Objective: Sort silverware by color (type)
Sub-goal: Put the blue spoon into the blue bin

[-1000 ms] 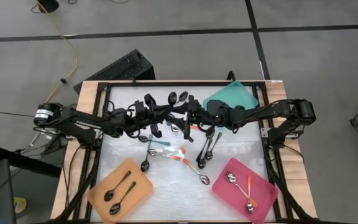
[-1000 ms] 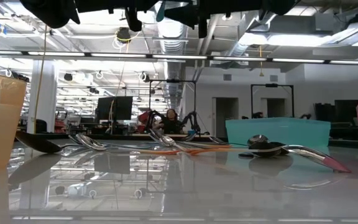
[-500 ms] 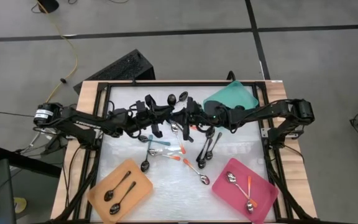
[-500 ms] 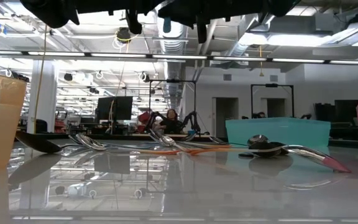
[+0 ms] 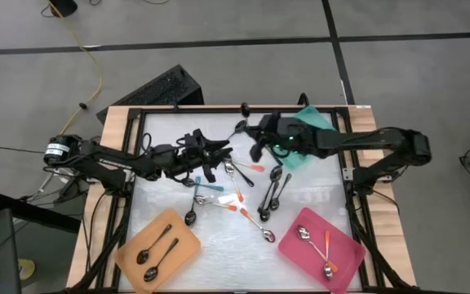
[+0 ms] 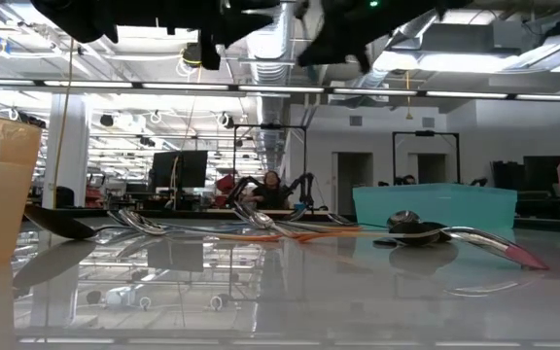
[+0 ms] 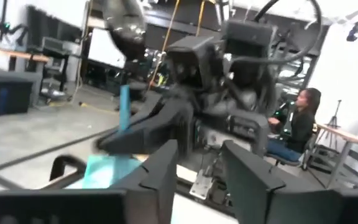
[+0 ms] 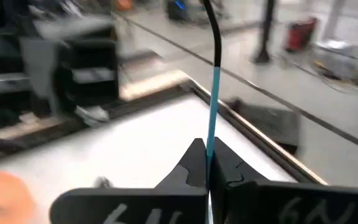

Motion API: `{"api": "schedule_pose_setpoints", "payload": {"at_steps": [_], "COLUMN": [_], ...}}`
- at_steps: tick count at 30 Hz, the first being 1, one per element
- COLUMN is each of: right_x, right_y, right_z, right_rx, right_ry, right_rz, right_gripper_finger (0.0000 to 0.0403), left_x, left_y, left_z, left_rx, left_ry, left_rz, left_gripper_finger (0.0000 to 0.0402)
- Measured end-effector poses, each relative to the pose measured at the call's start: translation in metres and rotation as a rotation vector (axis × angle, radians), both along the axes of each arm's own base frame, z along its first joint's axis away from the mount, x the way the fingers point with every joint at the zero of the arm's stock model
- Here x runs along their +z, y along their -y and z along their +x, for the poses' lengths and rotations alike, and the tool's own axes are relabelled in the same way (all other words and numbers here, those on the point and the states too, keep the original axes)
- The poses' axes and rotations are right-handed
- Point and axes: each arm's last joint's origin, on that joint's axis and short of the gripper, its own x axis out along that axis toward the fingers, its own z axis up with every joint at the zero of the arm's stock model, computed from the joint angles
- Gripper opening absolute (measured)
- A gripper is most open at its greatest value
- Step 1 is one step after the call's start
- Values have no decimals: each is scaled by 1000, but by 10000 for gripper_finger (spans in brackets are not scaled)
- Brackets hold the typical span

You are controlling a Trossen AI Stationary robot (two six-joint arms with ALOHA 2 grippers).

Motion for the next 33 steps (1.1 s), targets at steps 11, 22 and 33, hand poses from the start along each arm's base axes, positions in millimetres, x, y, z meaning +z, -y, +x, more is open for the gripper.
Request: {"api": "schedule_pose_setpoints", "payload": {"at_steps": [11,22,33], "right_x": [-9,-67,-125], "right_y": [24,34,37], "right_z": [-79,-79,-85], "right_rx": [-300,-286,-334], "right_ry": [-595,-1179,-1451], "right_rz": [-70,-111,-100], "right_gripper_finger": [5,5,8], "left_x": [-10,-17,-19], "left_y": [-1,-1,0], "left_z": [1,2,2], "left_rx": [-3,-8,-29], "left_ry": [-79,-137,-156], "left_rz": [-80,-122,-123], "left_gripper_finger": [156,157,157]}}
